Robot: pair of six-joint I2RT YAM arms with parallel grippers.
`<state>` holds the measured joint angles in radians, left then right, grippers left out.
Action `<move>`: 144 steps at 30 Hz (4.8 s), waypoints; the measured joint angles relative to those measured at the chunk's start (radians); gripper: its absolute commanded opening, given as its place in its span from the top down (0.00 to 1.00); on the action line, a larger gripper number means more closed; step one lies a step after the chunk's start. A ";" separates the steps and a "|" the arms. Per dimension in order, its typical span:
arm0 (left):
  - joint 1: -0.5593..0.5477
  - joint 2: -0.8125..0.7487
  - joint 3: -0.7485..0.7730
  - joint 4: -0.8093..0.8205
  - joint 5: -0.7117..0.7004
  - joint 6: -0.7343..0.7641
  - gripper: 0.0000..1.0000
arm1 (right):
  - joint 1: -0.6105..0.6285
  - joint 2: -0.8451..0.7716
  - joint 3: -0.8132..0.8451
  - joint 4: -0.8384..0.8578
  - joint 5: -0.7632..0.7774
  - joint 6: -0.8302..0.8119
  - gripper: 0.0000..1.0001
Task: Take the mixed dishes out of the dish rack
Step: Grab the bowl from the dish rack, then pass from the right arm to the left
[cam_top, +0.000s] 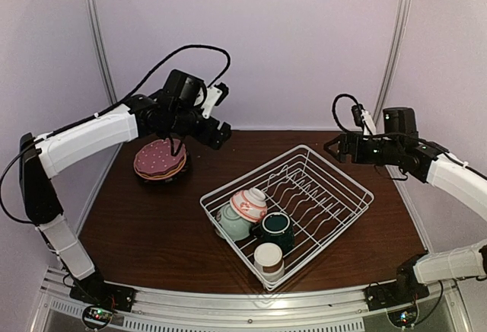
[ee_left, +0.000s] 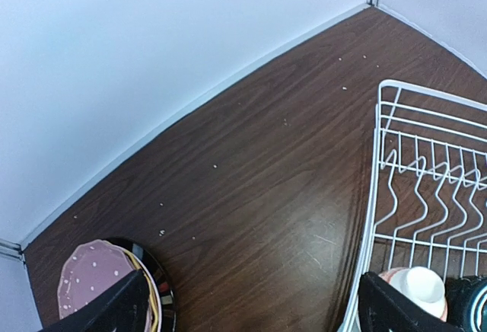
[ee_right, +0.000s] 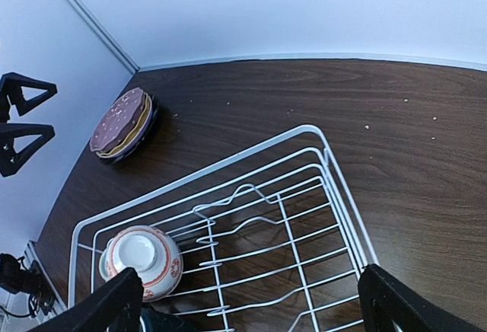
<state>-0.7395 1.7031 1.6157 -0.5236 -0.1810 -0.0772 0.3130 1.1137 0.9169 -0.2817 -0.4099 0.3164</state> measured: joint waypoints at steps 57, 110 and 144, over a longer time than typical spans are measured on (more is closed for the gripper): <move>0.025 -0.254 -0.270 0.126 -0.116 -0.148 0.03 | 0.474 0.643 0.243 0.071 -0.088 0.298 0.30; -0.046 -0.506 -0.830 0.786 0.460 -0.416 0.19 | 0.367 0.454 0.234 0.294 -0.172 0.431 0.62; -0.085 -0.223 -0.789 1.315 0.621 -0.790 1.00 | 0.370 0.427 0.166 0.658 -0.262 0.601 0.58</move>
<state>-0.8242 1.4803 0.8272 0.7918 0.4397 -0.8669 0.6830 1.5406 1.0824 0.3767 -0.6724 0.9176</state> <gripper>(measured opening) 0.031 0.497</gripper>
